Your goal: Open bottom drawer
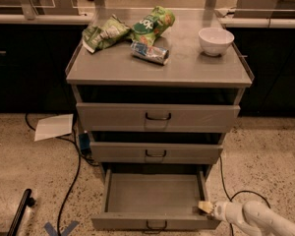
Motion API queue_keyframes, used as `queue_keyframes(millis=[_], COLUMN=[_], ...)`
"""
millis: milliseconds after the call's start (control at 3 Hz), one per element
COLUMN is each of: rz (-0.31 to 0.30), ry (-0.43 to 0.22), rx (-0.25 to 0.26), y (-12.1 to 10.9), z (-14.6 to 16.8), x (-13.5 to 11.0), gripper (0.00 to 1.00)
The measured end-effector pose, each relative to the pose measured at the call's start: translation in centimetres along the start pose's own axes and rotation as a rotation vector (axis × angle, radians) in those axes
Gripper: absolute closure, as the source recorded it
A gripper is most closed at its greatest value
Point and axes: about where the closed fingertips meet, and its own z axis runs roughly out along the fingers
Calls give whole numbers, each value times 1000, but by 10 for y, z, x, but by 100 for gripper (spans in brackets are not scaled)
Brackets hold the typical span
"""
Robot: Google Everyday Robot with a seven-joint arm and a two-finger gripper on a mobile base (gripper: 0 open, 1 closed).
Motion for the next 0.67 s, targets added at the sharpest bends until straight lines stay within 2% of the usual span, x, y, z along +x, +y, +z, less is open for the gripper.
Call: queue_keyframes(millis=[333,667], rz=[-104,-101], ry=[-123,-139], rx=[14,5], y=[22,26], z=[-35,-37], x=[-18,-19], gripper=[100,81])
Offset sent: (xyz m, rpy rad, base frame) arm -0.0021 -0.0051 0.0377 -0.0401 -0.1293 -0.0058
